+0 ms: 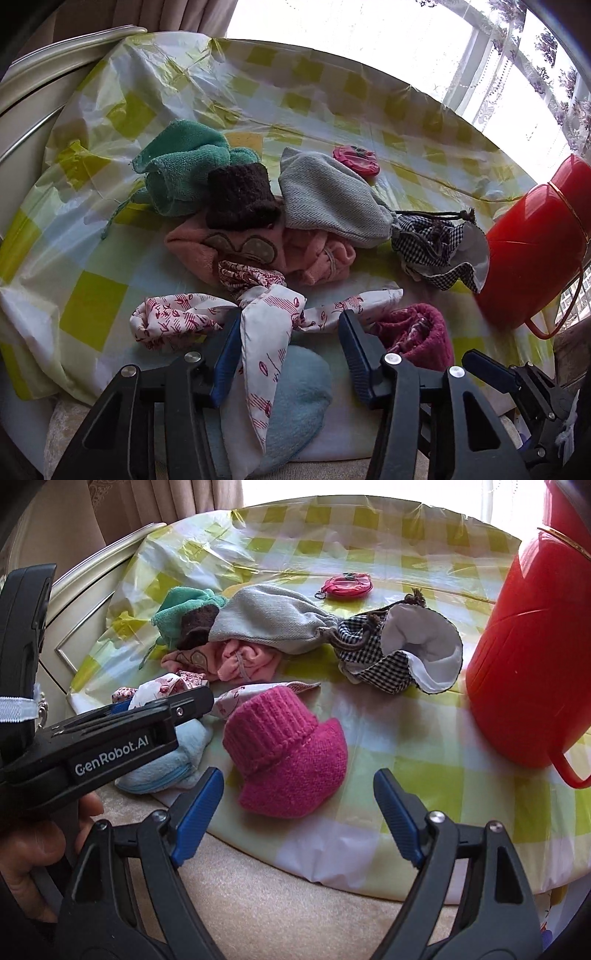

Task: Organize soft objects
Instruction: 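Grasp the pink knit bootie with right tool while left grasps the white red-print scarf, then carry and drop the pink bootie into the box with right tool while left drops the scarf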

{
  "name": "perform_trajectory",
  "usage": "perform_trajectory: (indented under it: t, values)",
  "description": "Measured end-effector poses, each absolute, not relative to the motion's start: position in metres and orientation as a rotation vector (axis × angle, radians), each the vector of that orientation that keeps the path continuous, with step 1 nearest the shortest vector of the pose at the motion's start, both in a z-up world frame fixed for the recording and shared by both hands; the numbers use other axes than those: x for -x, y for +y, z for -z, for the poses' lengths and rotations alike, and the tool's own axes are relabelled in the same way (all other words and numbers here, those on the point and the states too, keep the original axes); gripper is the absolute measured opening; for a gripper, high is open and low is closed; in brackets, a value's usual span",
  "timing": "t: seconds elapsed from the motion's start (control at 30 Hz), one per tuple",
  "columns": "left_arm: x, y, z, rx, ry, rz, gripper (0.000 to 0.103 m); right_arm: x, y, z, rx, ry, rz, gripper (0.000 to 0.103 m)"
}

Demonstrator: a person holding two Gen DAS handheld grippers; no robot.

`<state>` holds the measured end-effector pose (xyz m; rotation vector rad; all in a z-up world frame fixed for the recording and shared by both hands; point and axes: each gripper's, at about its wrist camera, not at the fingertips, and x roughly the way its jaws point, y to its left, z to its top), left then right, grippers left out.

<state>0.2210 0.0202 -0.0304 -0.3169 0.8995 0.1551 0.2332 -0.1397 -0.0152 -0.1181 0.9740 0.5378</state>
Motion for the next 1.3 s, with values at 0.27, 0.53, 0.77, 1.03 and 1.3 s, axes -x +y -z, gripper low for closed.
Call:
perform_trajectory:
  t: [0.27,0.53,0.77,1.03,1.3]
  values:
    - [-0.233,0.019,0.042,0.332,0.945,-0.118,0.011,-0.244,-0.130,0.029,0.133,1.010,-0.540,0.061]
    - [-0.219,0.012,0.029,0.314,0.846,-0.083,0.004,-0.239,-0.134,0.029,0.114,0.972,-0.549,0.040]
    - [-0.205,0.007,0.019,0.281,0.805,-0.099,0.004,-0.238,-0.145,0.024,0.059,0.956,-0.552,0.038]
    - [-0.196,-0.011,-0.006,0.182,0.750,-0.127,0.004,-0.229,-0.158,0.005,0.030,0.901,-0.541,0.037]
    - [-0.179,-0.035,-0.026,0.171,0.726,-0.081,0.004,-0.219,-0.188,-0.010,-0.031,0.889,-0.510,0.037]
